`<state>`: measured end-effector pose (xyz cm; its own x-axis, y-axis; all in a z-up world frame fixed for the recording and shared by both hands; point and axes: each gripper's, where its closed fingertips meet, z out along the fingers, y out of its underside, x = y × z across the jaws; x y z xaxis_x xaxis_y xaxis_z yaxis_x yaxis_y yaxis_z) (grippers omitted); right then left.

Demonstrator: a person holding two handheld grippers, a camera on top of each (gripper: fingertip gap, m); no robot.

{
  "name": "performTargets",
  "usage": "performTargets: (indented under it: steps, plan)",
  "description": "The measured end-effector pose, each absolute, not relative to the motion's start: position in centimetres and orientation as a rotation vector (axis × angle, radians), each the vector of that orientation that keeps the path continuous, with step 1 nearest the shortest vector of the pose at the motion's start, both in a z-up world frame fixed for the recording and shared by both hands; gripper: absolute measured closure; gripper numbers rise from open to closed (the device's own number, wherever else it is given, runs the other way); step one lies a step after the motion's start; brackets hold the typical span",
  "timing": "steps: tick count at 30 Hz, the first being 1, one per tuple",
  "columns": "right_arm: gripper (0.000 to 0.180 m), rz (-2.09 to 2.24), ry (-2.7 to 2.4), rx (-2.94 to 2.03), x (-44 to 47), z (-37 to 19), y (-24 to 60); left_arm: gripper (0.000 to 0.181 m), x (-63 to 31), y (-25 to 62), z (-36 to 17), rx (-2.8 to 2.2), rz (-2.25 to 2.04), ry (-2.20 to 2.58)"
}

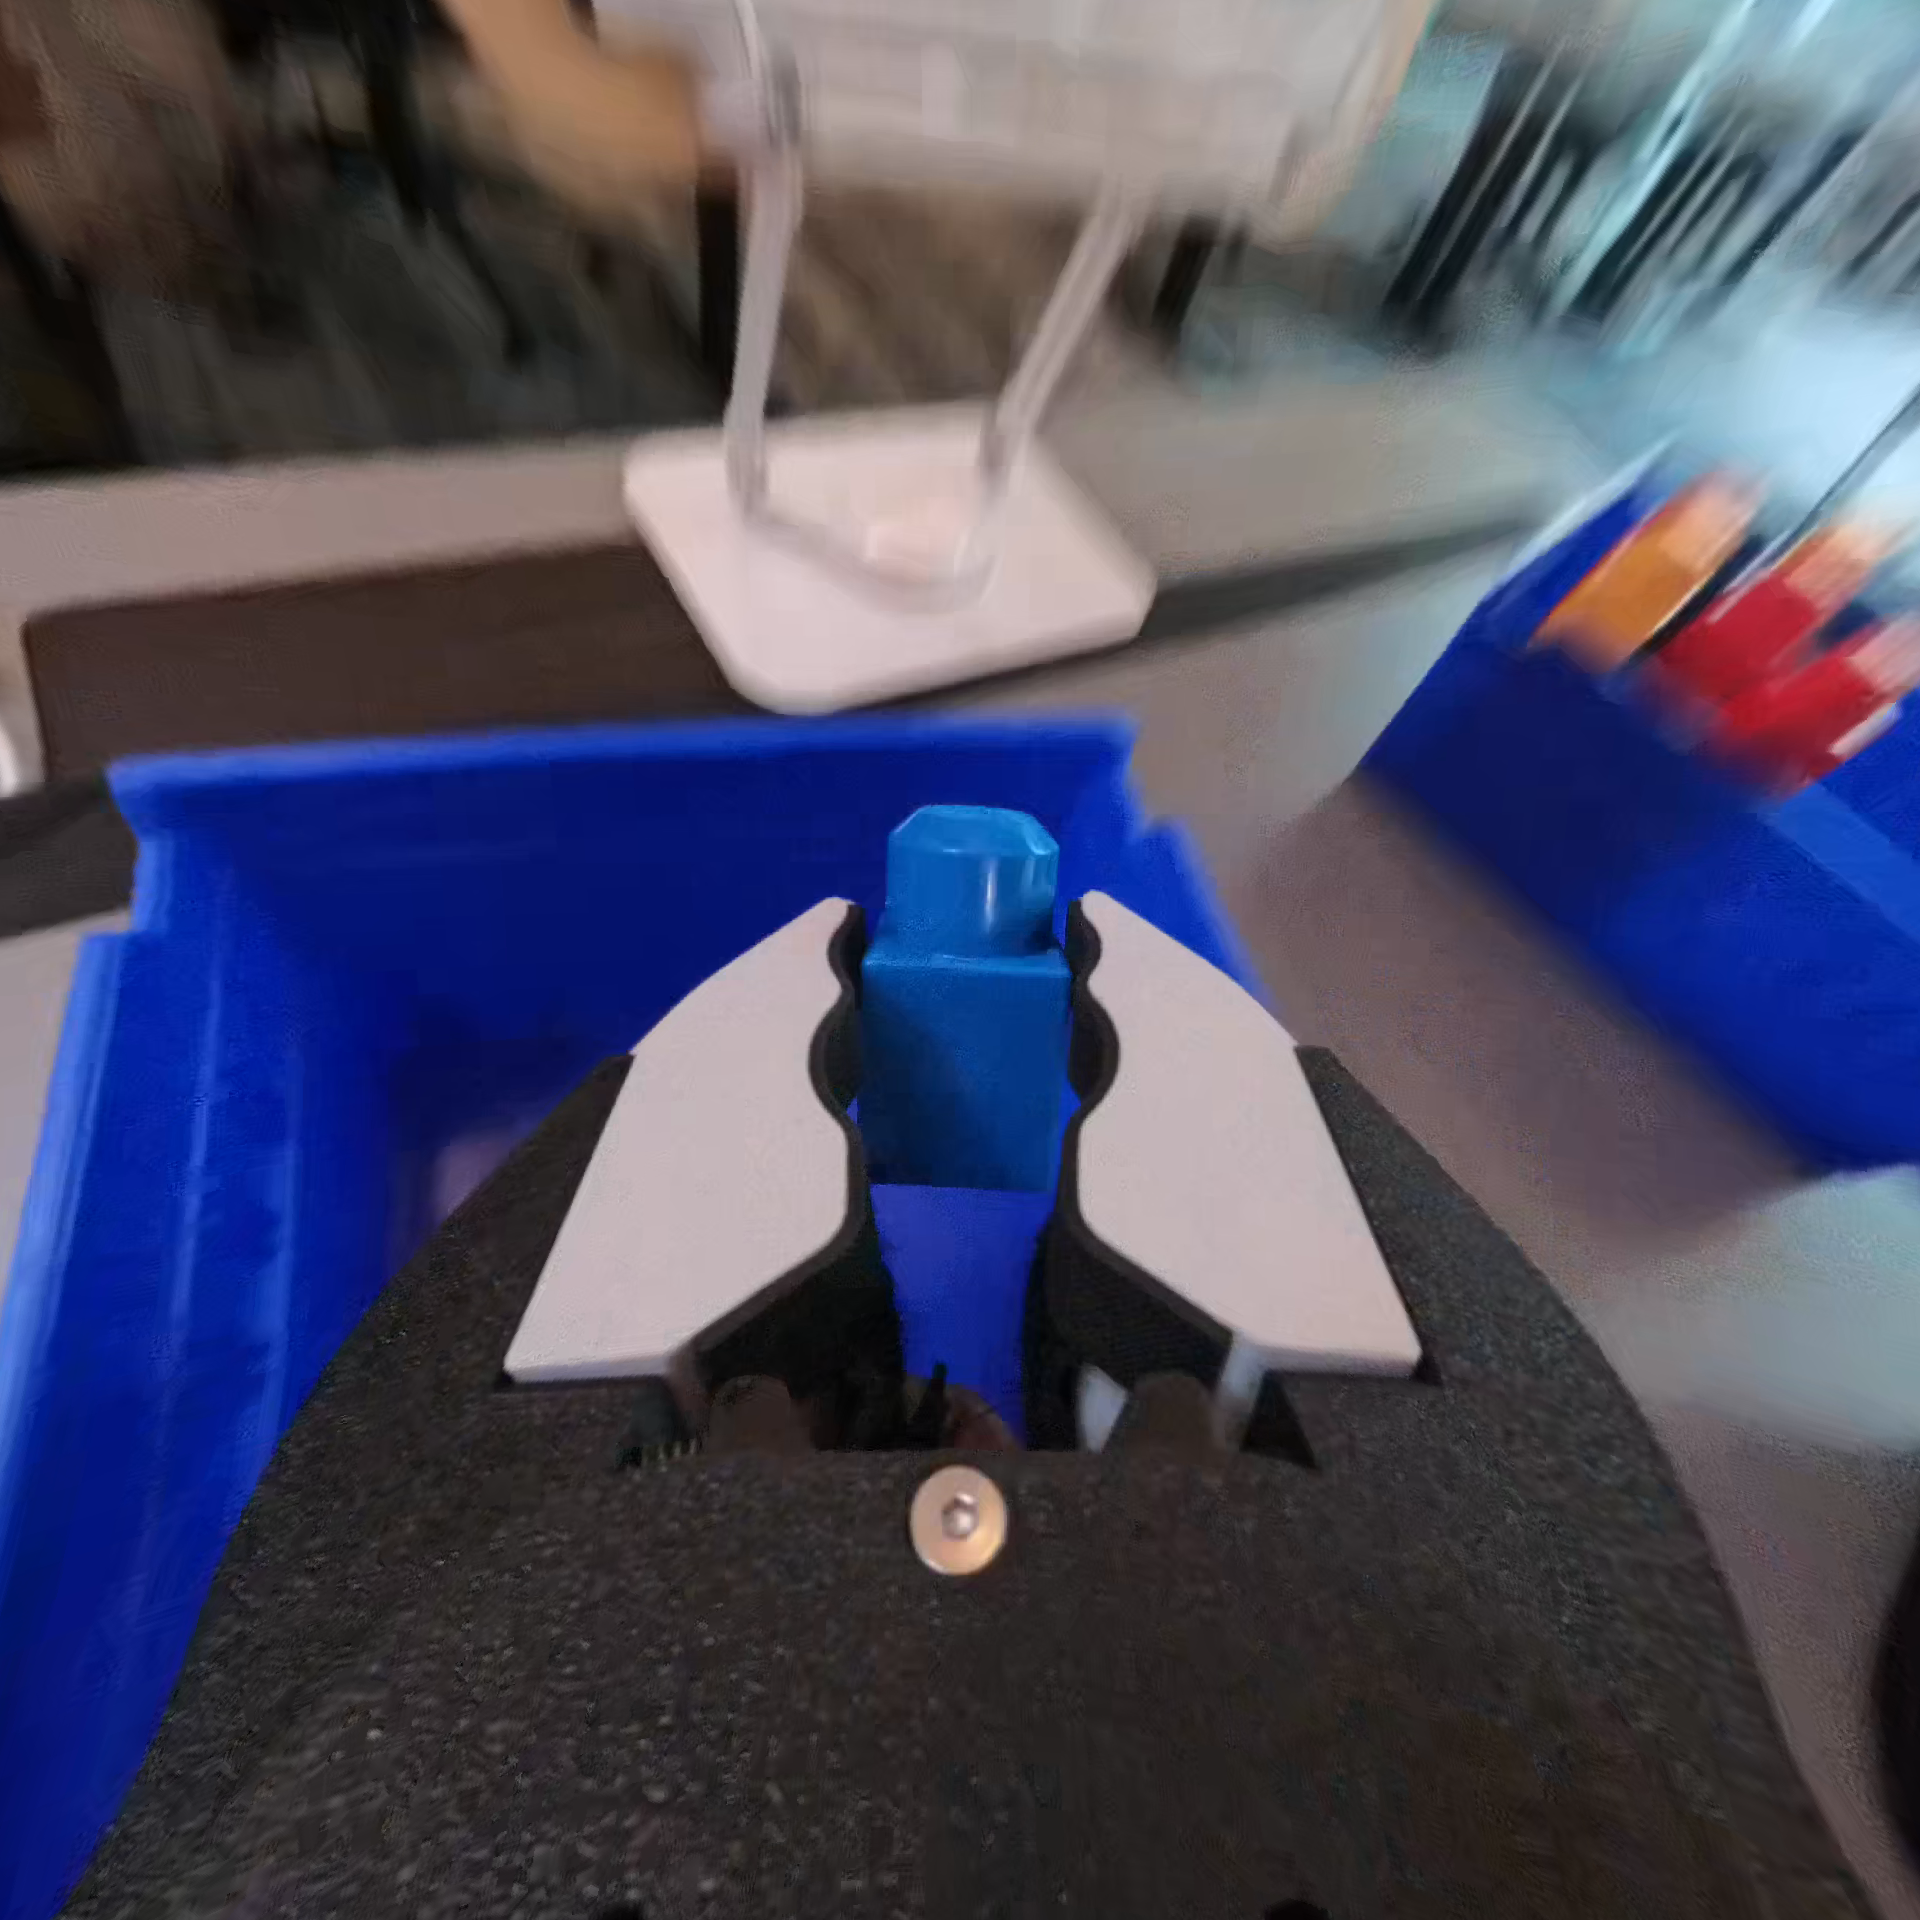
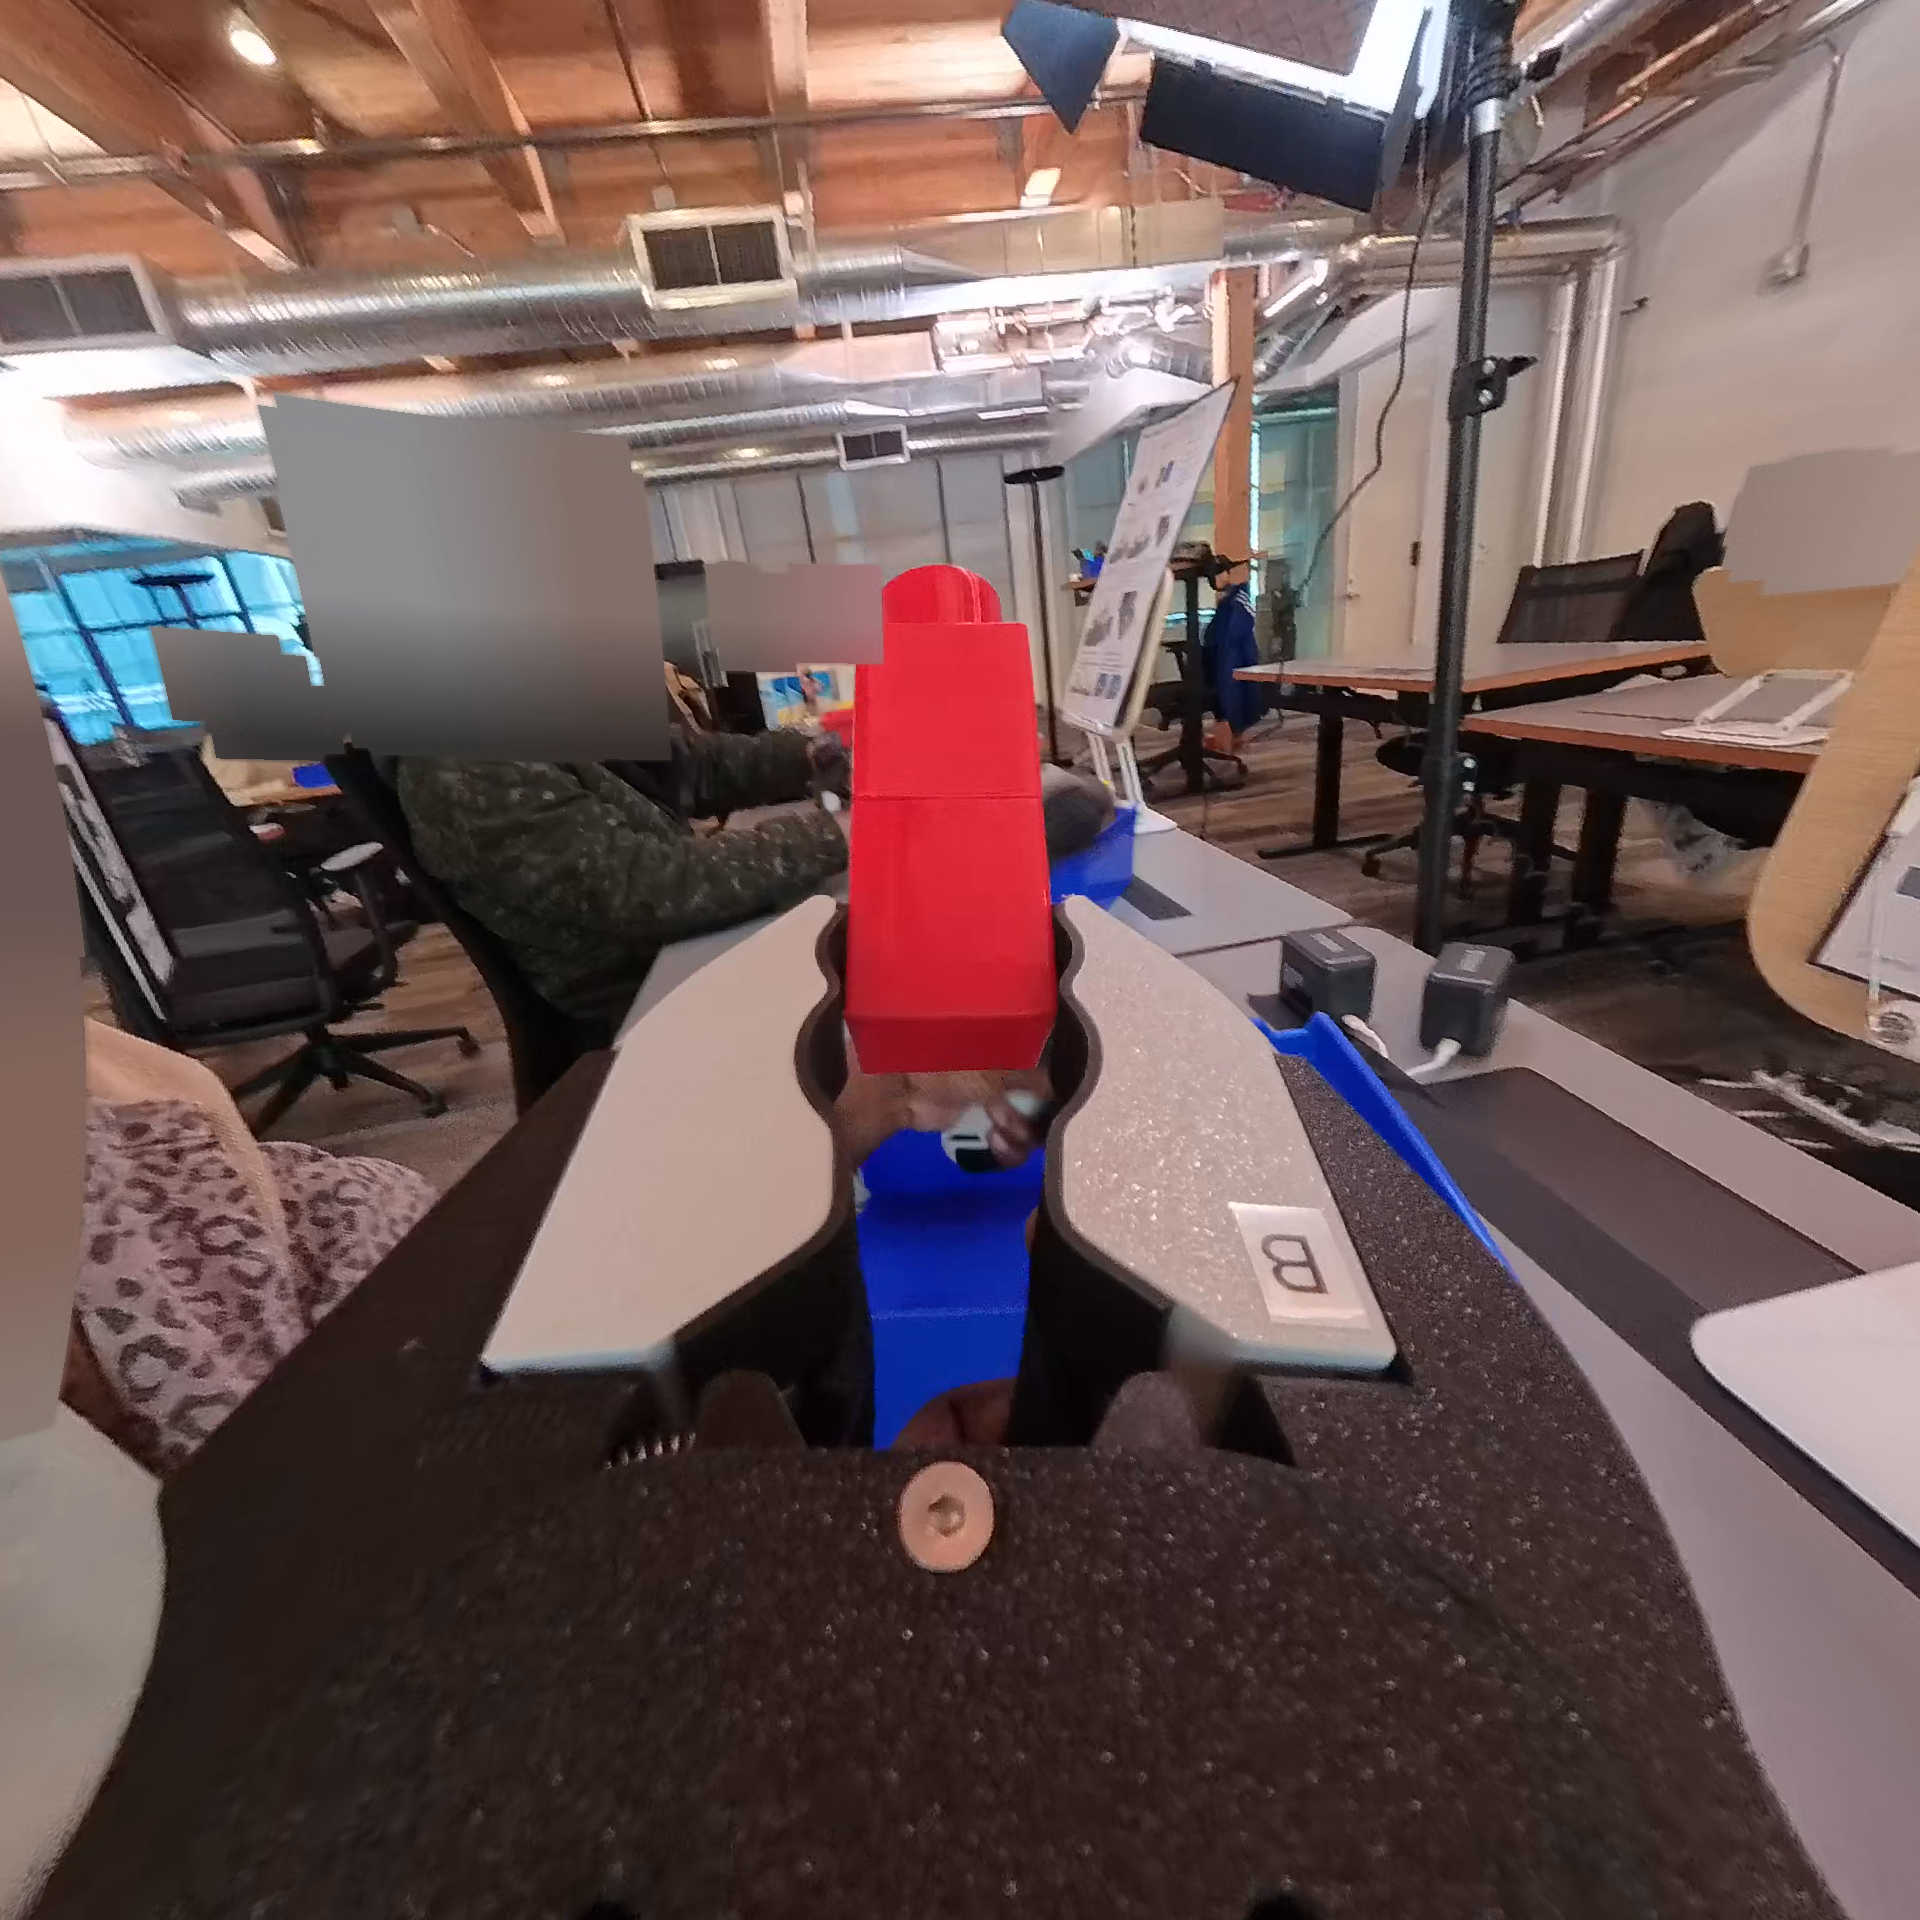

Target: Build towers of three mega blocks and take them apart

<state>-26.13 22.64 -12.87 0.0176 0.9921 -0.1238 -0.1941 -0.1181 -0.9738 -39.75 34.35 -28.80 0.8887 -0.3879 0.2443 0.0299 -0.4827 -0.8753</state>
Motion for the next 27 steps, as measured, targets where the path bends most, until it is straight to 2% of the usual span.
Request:
performTargets:
  steps: [1,4,7,12,27]
  plan:
    - [0.144,1.333,-0.988,-1.176,-26.3,-13.1,22.8,0.144,-39.5,34.3,-24.1,-1.763,-0.695,0.148]
    - [0.144,1.309,-0.989,-1.185,-27.2,-13.5,22.9,0.145,-40.5,29.8,-12.7,-1.046,-1.234,-0.049]
    - [0.144,1.338,-0.999,-1.185,-28.6,-13.8,22.3,0.145,-40.9,26.2,-8.3,-0.677,-1.571,-0.112]
    - [0.144,1.385,-1.036,-1.214,-30.4,-14.4,21.1,0.145,-36.7,23.5,-6.0,-0.58,-1.696,0.043]
    - [0.145,1.496,-0.995,-1.1,-29.1,-12.9,20.6,0.145,-32.5,21.0,-6.0,-0.793,-1.39,0.411]
